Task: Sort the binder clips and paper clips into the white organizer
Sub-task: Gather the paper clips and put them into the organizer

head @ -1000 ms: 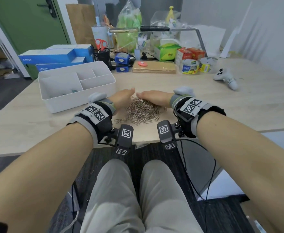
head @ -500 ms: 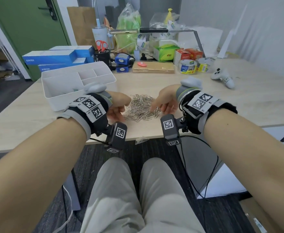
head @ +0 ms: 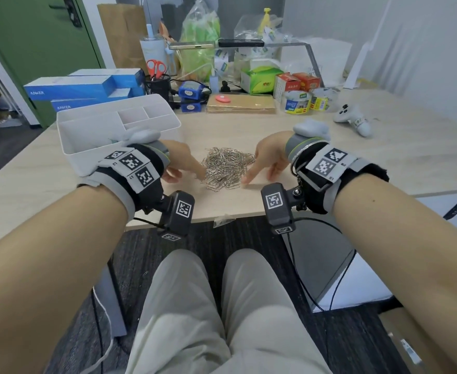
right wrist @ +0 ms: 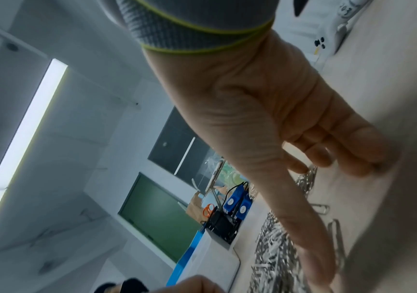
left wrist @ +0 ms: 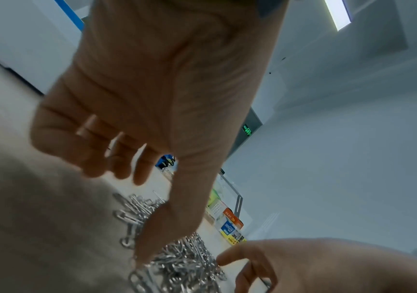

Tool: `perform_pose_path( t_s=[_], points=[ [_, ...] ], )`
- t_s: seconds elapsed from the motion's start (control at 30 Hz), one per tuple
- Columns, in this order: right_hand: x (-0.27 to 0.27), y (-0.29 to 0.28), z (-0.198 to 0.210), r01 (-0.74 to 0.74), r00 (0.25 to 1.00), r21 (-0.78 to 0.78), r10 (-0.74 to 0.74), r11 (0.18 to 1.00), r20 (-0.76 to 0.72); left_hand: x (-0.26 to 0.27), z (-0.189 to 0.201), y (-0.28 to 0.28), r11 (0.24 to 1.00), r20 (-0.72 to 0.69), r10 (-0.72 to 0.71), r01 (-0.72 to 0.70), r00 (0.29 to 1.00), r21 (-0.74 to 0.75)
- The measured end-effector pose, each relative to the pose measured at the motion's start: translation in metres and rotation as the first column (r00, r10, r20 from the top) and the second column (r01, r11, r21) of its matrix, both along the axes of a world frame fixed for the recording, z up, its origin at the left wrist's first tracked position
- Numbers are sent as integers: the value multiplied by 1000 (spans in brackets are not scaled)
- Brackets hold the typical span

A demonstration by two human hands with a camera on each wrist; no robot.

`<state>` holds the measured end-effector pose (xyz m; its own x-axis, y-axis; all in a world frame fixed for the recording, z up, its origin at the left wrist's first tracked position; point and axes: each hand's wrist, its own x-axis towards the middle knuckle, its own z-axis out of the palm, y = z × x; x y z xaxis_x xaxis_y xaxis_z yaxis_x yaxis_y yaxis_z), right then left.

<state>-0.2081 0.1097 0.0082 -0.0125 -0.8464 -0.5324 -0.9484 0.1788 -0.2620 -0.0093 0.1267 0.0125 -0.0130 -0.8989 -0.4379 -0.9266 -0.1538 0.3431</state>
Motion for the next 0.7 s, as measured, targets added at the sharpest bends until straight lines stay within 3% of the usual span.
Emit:
perform_pose_path(
  t_s=[0.1,0.17,0.3,0.47,0.7],
  points=[
    [9,5,-4,-48,996,0,48,999,-71,-6,-8,8,993,232,-115,110,966,37],
    [17,8,-4,-75,996,-25,74,997,-43,-12,-11,9,990,199,-127,135,972,-28],
    [29,8,-5,-102,992,-125,110,987,62,-22,-10,3,995,34,-104,104,994,-10],
    [30,5,-7,-28,966,-233,86,972,244,-27,-13,-7,991,-96,-122,116,988,-62],
    [33,-2,-10,-1,949,-327,104,945,298,-35,-11,-10,953,0,-166,161,986,-255]
  ],
)
